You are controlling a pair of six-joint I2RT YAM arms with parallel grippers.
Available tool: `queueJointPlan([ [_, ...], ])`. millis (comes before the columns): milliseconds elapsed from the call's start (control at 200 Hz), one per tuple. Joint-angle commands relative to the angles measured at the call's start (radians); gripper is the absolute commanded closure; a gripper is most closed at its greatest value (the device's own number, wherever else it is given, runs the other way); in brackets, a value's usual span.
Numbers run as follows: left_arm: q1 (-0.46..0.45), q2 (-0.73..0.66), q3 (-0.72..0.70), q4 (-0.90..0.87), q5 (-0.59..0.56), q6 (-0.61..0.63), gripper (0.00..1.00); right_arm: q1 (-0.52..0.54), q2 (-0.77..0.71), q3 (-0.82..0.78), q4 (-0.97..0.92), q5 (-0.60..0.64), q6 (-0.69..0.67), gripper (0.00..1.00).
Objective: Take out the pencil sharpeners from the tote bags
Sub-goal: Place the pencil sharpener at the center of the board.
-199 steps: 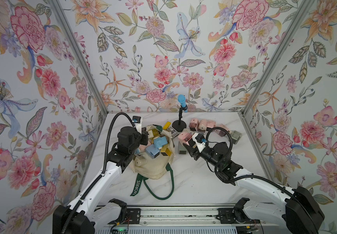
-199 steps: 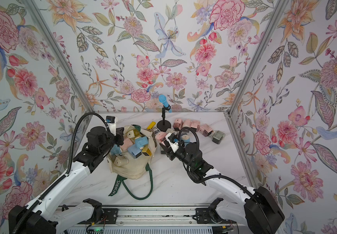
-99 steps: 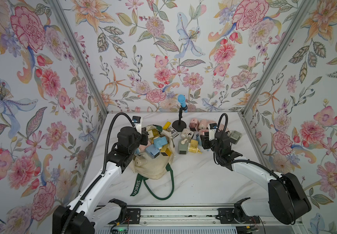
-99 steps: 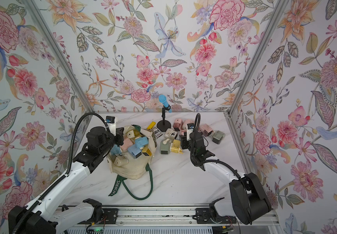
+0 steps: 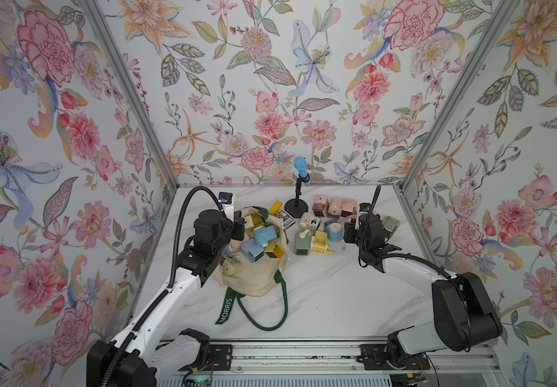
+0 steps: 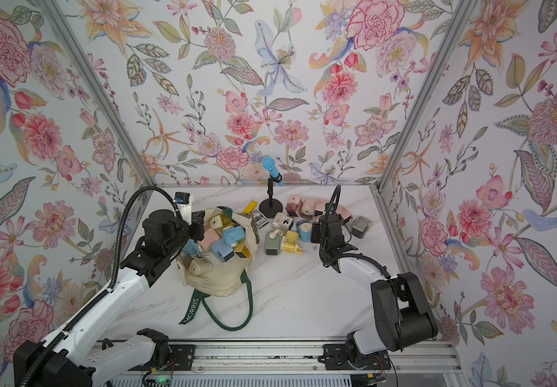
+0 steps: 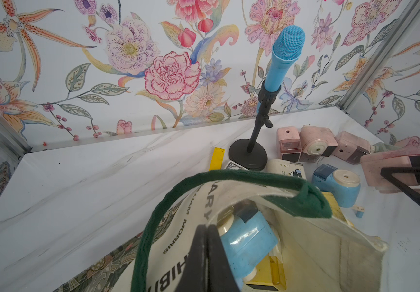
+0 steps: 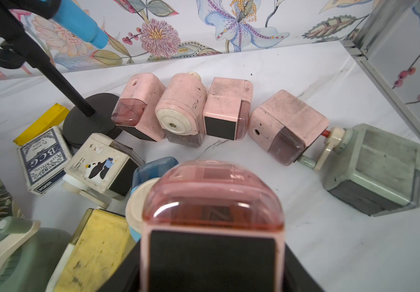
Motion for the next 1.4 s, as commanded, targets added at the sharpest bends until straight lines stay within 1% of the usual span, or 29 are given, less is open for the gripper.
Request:
queueJointPlan([
  [0, 0.011, -0.027, -0.006, 0.021, 0.01, -0.017, 1.0, -0.019, 0.046, 0.046, 0.026, 0.013, 0.027, 0.57],
  [150, 0.011, -0.022, -0.007, 0.021, 0.009, -0.018, 1.0, -0.055, 0.142, 0.103, 0.035, -0.016, 0.02, 0.57],
  [245, 0.01, -0.019, -0.006, 0.02, 0.01, -0.019, 1.0, -0.066, 0.173, 0.122, 0.039, -0.048, 0.028, 0.57],
  [600, 0.01, -0.024, -0.006, 0.021, 0.01, -0.019, 1.0, -0.063, 0.313, 0.211, 0.006, -0.112, 0.005, 0.55],
  [686, 0.009, -0.023, -0.006, 0.021, 0.01, -0.019, 1.0, -0.059, 0.338, 0.23, -0.011, -0.111, -0.003, 0.53],
  [776, 0.01, -0.022, -0.006, 0.021, 0.012, -0.019, 1.0, -0.058, 0.356, 0.24, -0.019, -0.115, -0.004, 0.49],
  [836, 0.011, -0.021, -0.006, 0.021, 0.014, -0.02, 1.0, -0.058, 0.356, 0.243, -0.022, -0.12, -0.006, 0.44],
  [986, 0.011, -0.021, -0.006, 0.021, 0.016, -0.021, 1.0, -0.047, 0.346, 0.243, -0.033, -0.111, -0.011, 0.29],
  [1081, 0.011, -0.021, -0.006, 0.021, 0.017, -0.022, 1.0, -0.035, 0.326, 0.236, -0.037, -0.086, -0.017, 0.23],
  [1211, 0.01, -0.024, -0.006, 0.021, 0.01, -0.02, 1.0, -0.019, 0.273, 0.209, -0.033, -0.055, -0.023, 0.18],
  [1396, 0.01, -0.023, -0.007, 0.021, 0.012, -0.02, 1.0, 0.021, 0.13, 0.139, -0.023, 0.013, -0.038, 0.17],
])
